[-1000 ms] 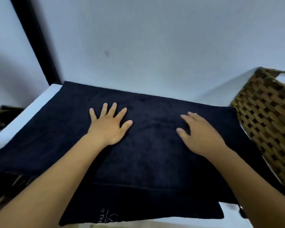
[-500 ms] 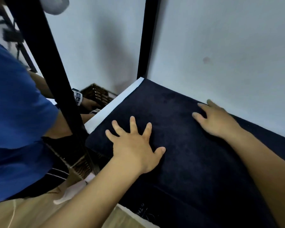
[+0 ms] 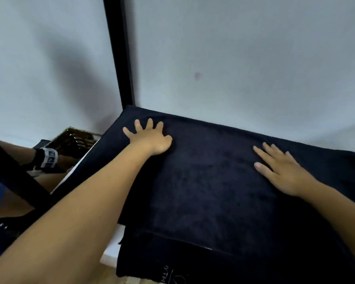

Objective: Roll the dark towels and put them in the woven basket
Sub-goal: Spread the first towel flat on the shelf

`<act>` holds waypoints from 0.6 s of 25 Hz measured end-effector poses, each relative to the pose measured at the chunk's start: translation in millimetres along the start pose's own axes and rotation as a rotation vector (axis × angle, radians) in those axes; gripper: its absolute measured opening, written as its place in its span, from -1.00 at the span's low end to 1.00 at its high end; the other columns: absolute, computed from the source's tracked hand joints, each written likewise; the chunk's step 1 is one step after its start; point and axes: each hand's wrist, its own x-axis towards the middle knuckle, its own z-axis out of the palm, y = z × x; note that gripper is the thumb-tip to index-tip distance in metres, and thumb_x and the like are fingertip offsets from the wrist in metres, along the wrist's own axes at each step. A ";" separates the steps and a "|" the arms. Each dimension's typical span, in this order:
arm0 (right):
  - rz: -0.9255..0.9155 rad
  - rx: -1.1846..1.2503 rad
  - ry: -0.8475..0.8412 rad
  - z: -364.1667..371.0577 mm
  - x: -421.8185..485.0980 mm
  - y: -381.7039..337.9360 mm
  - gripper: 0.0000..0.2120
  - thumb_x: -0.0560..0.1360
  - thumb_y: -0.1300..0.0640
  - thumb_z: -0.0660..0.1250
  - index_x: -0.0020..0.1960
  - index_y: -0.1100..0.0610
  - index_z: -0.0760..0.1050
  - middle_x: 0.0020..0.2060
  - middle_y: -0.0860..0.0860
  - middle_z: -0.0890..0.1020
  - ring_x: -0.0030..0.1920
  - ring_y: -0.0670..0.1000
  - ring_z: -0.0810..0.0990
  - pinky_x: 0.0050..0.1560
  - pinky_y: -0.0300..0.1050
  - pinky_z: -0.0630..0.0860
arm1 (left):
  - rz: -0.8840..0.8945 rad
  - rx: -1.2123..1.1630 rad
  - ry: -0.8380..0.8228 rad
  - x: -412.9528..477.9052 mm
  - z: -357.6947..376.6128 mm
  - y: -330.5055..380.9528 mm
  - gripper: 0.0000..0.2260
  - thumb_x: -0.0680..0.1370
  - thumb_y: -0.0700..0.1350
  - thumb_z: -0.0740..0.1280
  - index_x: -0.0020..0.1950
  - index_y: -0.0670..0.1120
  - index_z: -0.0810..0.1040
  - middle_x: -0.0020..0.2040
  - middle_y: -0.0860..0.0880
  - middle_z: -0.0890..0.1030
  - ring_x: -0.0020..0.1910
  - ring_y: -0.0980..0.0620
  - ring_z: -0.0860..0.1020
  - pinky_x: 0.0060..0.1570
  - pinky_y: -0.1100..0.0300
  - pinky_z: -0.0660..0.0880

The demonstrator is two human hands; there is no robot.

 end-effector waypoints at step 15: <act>0.494 0.043 0.214 4.2 -8.7 138.7 -0.34 0.63 -0.24 -0.06 0.60 0.08 -0.08 0.60 0.04 -0.10 0.59 0.03 -0.14 0.55 0.10 -0.10 | 0.011 0.101 0.149 48.5 12.1 -9.1 -0.40 0.57 0.34 -0.13 0.58 0.16 0.03 0.61 0.09 -0.05 0.58 -0.06 -0.12 0.46 -0.28 -0.18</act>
